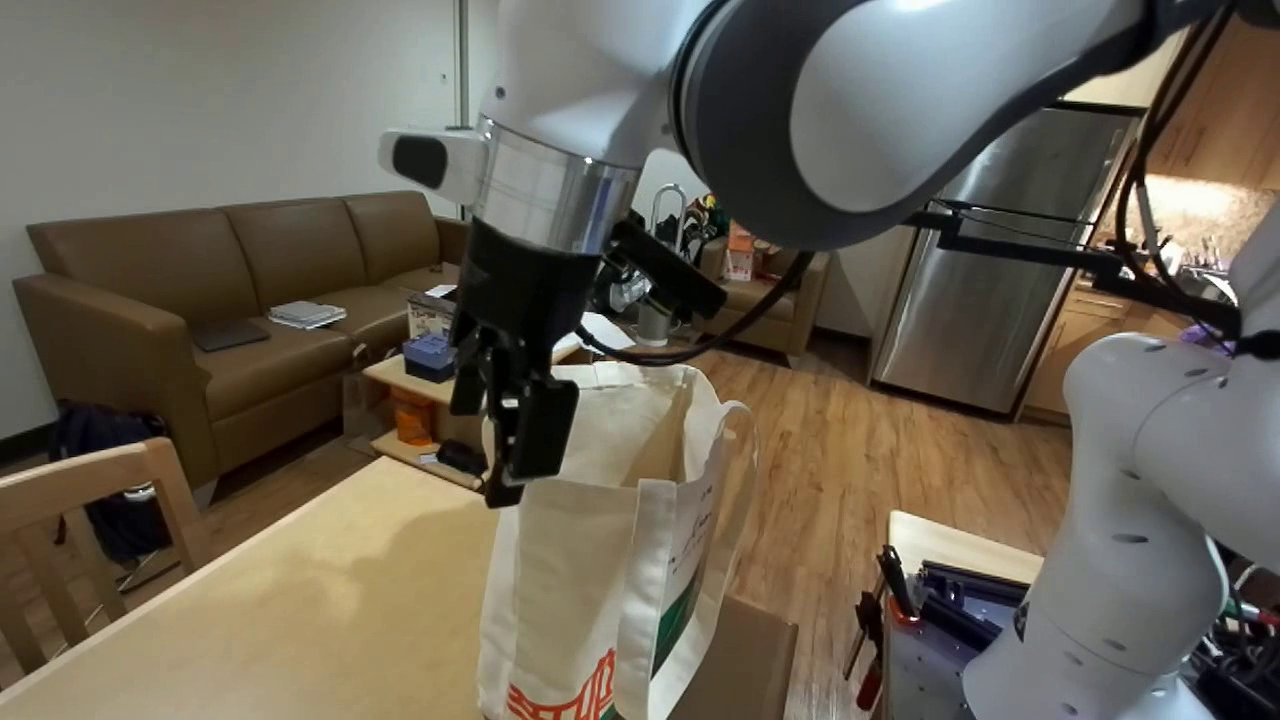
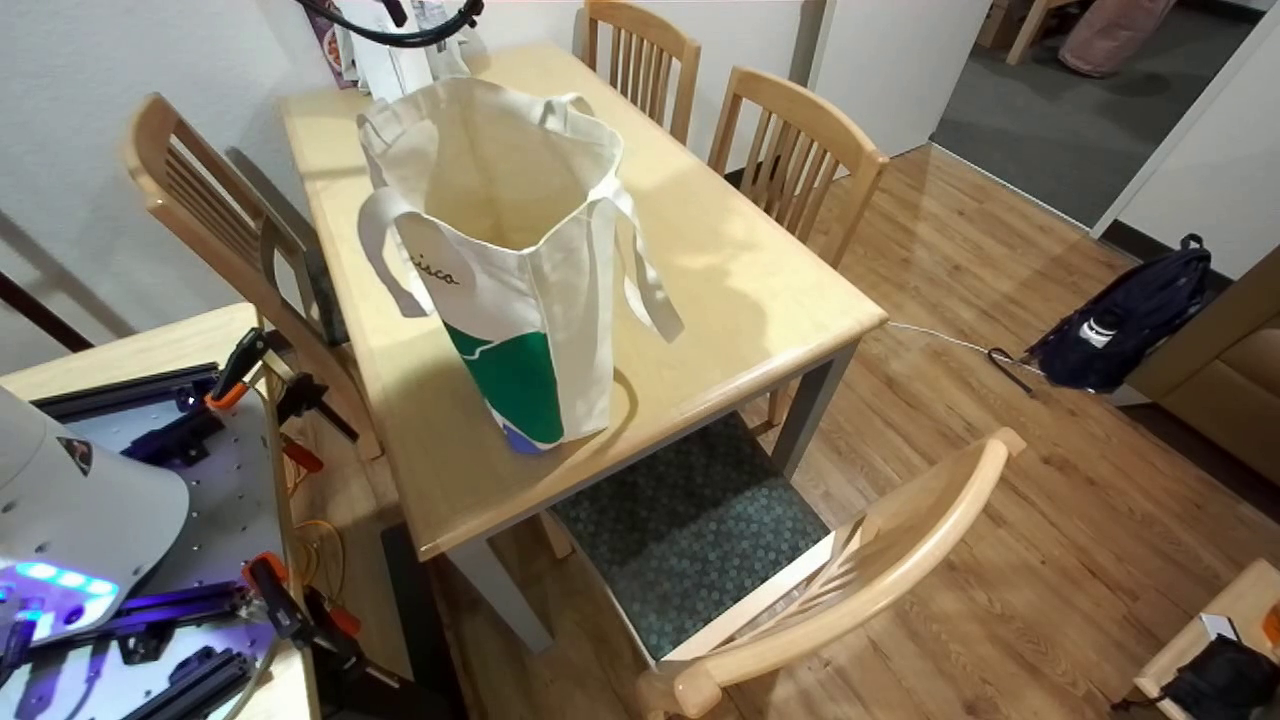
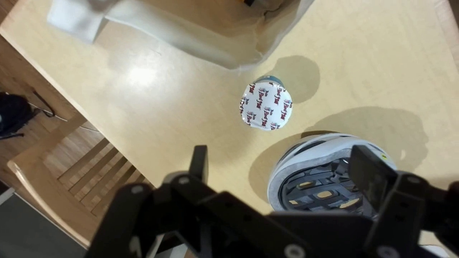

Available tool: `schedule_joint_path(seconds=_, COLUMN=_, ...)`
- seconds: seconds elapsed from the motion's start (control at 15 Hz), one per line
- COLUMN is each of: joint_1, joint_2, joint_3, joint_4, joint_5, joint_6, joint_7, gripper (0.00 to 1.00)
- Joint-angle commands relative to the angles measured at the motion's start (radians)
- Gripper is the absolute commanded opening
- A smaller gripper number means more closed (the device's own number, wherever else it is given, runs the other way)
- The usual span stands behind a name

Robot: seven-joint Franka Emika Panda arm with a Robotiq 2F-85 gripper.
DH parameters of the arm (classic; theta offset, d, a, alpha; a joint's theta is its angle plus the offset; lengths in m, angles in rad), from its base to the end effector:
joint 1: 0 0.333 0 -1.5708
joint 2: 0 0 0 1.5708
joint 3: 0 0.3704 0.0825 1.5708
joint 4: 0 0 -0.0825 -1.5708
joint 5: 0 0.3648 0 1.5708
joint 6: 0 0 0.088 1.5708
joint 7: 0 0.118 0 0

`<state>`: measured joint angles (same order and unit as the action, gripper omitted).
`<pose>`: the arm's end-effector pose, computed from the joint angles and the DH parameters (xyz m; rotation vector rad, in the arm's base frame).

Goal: Move the yogurt to the right side of the table

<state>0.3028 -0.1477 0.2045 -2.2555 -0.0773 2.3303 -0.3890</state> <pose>0.4319 0.2423 0.4987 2.7109 1.3847 0.3419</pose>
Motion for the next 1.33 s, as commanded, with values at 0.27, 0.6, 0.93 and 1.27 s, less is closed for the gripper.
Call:
schedule_joint_path(seconds=0.27, joint_1=0.002, joint_2=0.167, joint_3=-0.005, joint_4=0.087, joint_5=0.061, joint_6=0.173, joint_7=-0.431, gripper=1.0)
schedule_joint_path(seconds=0.6, joint_1=-0.036, joint_2=0.35, joint_3=0.062, joint_4=0.161, joint_5=0.234, joint_6=0.303, joint_7=-0.771, gripper=1.0)
schedule_joint_path(seconds=0.93, joint_1=-0.118, joint_2=0.506, joint_3=0.224, joint_4=0.228, joint_5=0.423, joint_6=0.276, joint_7=-1.076, gripper=1.0)
schedule_joint_path(seconds=1.27, joint_1=-0.145, joint_2=0.572, joint_3=0.26, joint_4=0.288, joint_5=0.422, joint_6=-0.02, joint_7=-1.134, gripper=1.0)
